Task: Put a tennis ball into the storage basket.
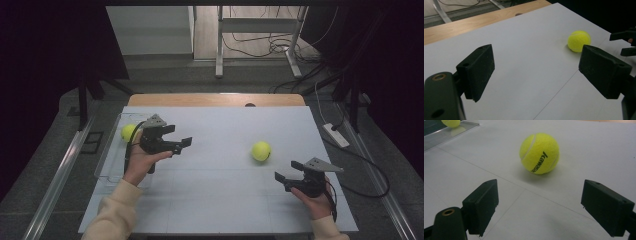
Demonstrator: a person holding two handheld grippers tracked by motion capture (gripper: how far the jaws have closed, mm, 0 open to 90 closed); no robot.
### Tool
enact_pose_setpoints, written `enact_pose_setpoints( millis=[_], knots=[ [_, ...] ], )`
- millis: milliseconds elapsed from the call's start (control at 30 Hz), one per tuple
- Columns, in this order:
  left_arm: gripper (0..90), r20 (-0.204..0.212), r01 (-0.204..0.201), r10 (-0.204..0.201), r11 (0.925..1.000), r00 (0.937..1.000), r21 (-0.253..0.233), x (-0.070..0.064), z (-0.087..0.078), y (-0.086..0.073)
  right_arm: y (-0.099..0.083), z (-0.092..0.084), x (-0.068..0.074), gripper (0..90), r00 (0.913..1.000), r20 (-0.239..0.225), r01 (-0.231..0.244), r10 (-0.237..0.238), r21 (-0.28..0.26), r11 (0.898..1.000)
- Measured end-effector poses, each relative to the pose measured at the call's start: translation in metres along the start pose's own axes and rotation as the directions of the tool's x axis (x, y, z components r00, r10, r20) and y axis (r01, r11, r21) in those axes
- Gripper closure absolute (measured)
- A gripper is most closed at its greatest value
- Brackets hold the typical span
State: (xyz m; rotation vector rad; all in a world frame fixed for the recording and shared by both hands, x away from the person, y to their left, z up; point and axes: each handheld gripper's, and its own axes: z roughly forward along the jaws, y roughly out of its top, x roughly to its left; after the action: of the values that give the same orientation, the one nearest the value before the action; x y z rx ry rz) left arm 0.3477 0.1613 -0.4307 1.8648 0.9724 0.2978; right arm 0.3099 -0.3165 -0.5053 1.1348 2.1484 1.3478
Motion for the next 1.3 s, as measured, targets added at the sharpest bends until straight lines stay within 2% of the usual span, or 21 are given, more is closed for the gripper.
enact_pose_setpoints(
  millis=[300,900,1300],
  knots=[
    [14.4,0.027,-0.012,0.012,0.9997,0.9996,0.019,-0.007,0.017,0.009,0.001,0.0,0.0,14.7,1.0,0.006,-0.007,0.007,-0.001,1.0],
    [14.4,0.054,-0.033,0.03,0.9976,0.9981,0.061,-0.014,0.043,0.013,-0.001,-0.001,0.004,14.5,1.0,0.005,0.004,-0.004,0.007,1.0],
    [14.4,0.079,-0.047,0.042,0.9967,0.996,0.067,-0.023,0.057,0.016,-0.001,-0.002,0.004,14.5,1.0,0.007,0.001,-0.001,0.005,1.0]
  ],
)
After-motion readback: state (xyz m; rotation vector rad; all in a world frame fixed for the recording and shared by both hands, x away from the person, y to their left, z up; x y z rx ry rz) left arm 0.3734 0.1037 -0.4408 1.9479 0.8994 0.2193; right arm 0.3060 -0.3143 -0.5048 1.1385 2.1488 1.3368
